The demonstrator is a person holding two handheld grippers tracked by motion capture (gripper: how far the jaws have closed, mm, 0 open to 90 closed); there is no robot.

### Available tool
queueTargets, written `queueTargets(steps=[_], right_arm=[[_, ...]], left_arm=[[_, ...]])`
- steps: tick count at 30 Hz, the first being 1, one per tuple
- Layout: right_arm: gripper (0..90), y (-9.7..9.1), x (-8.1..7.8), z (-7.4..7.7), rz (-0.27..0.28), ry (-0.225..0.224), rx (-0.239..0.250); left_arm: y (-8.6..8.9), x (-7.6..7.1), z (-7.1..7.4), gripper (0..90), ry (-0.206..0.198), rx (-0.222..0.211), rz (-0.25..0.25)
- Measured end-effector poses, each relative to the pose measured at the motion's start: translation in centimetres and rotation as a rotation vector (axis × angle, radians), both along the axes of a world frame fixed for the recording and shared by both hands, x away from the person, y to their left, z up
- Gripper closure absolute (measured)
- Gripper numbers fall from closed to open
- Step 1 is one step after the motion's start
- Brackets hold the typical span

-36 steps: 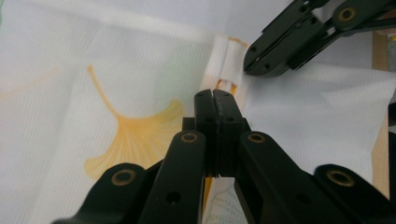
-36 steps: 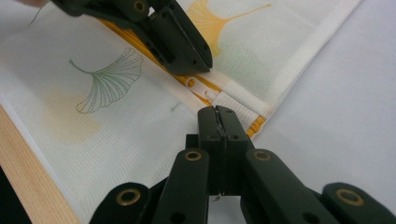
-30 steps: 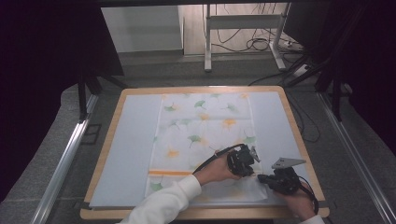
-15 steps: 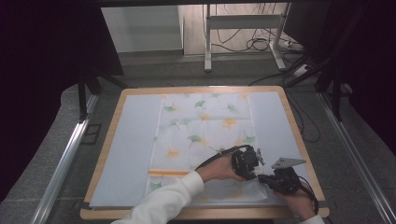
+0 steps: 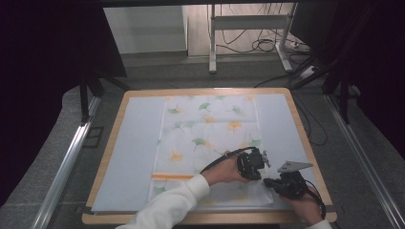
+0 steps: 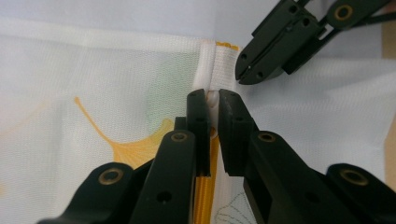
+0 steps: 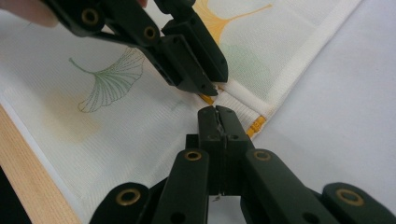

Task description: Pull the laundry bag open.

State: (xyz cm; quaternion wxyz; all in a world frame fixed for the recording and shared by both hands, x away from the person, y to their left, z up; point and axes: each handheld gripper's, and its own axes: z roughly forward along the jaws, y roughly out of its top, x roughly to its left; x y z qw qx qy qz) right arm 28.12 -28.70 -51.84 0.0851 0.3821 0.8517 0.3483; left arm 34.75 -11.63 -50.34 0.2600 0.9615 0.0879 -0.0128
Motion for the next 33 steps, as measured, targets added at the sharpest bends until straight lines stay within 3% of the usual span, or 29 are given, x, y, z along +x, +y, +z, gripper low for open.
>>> queueTargets(steps=[2, 5, 8, 15, 20, 26, 33], right_arm=[[88.9, 0.0, 0.0, 0.0, 0.004, 0.001, -0.001], [88.9, -0.1, 0.1, 0.0, 0.005, 0.002, 0.001], [88.9, -0.1, 0.1, 0.0, 0.006, 0.001, 0.002], [88.9, -0.1, 0.0, 0.0, 0.004, 0.003, 0.001], [88.9, -0.1, 0.1, 0.0, 0.005, 0.003, 0.002], [88.9, -0.1, 0.0, 0.0, 0.003, 0.005, 0.003], [88.9, 0.0, 0.0, 0.0, 0.001, 0.004, -0.002]], left_arm=[[0.1, 0.1, 0.0, 84.1, 0.017, -0.007, 0.012], [0.1, 0.0, 0.0, 84.2, 0.011, -0.009, 0.015], [0.3, 0.1, 0.3, 90.0, 0.028, -0.014, 0.017], [0.2, -0.3, 0.0, 89.8, 0.013, -0.008, 0.017], [0.2, -0.2, -0.1, 86.2, 0.035, -0.017, 0.024], [-0.1, -1.0, 0.0, 84.0, -0.028, 0.008, 0.011], [0.0, -1.0, -0.1, 89.9, -0.009, -0.004, 0.03]])
